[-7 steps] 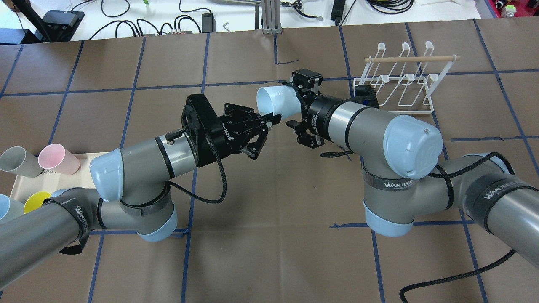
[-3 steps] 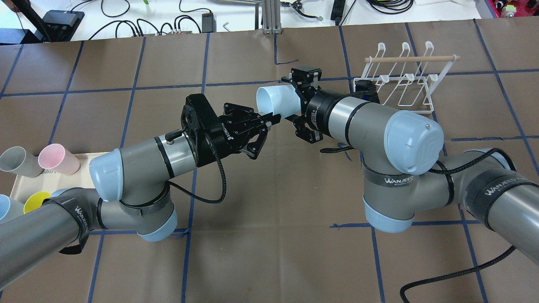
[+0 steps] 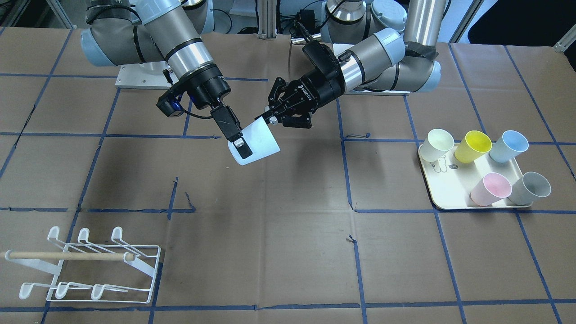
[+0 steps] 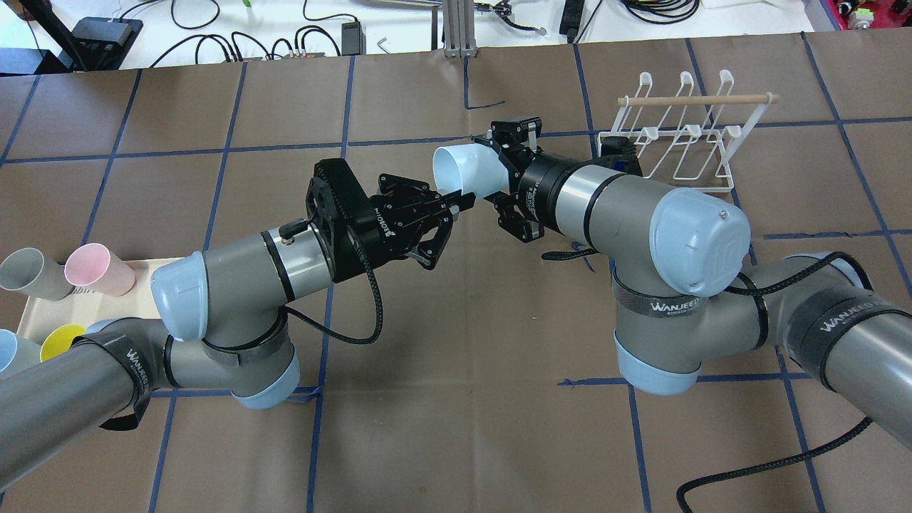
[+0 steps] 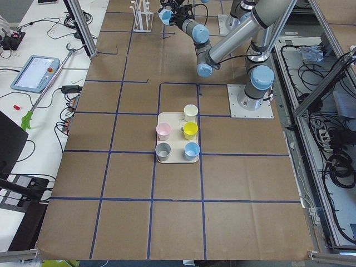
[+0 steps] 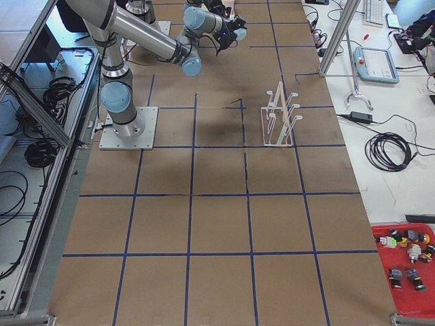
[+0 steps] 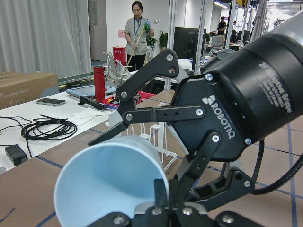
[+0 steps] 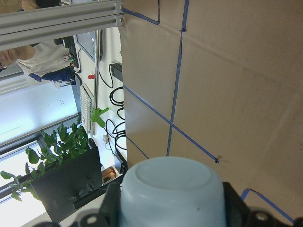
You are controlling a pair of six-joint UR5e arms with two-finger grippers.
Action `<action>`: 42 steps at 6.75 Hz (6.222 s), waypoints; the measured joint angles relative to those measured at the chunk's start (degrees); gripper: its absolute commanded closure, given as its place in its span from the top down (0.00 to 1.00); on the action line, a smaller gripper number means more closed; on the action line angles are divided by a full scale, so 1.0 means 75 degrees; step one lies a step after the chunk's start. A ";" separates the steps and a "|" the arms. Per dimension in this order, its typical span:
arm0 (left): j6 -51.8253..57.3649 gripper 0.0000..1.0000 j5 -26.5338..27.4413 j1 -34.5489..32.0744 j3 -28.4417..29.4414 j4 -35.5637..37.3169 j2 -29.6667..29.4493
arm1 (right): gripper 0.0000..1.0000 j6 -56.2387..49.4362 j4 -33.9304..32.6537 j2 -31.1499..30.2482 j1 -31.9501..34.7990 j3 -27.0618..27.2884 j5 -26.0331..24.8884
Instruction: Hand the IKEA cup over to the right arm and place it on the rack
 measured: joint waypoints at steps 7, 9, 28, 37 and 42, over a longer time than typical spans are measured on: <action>-0.0268 0.99 0.0024 0.0174 0.0066 0.0015 0.0002 | 0.35 -0.0114 -0.0014 -0.0003 0.0000 0.0003 0.0012; -0.0291 0.99 -0.0064 0.0884 0.0041 -0.0013 0.0020 | 0.30 -0.0382 -0.0034 0.0011 -0.0031 -0.0041 0.0008; -0.1780 0.99 0.7563 0.0890 0.5699 -1.5937 0.1753 | 0.91 -1.1220 -0.2846 0.3958 -0.2377 -0.2771 -0.2682; -0.0140 0.98 0.7535 0.3018 0.3982 -1.6095 0.2794 | 1.00 -1.1103 -0.2578 0.3180 -0.2192 -0.2835 -0.2685; 0.1155 0.98 0.7937 0.4061 0.2511 -1.4181 0.2922 | 1.00 -1.0494 -0.1820 0.1196 -0.1617 -0.2139 -0.2613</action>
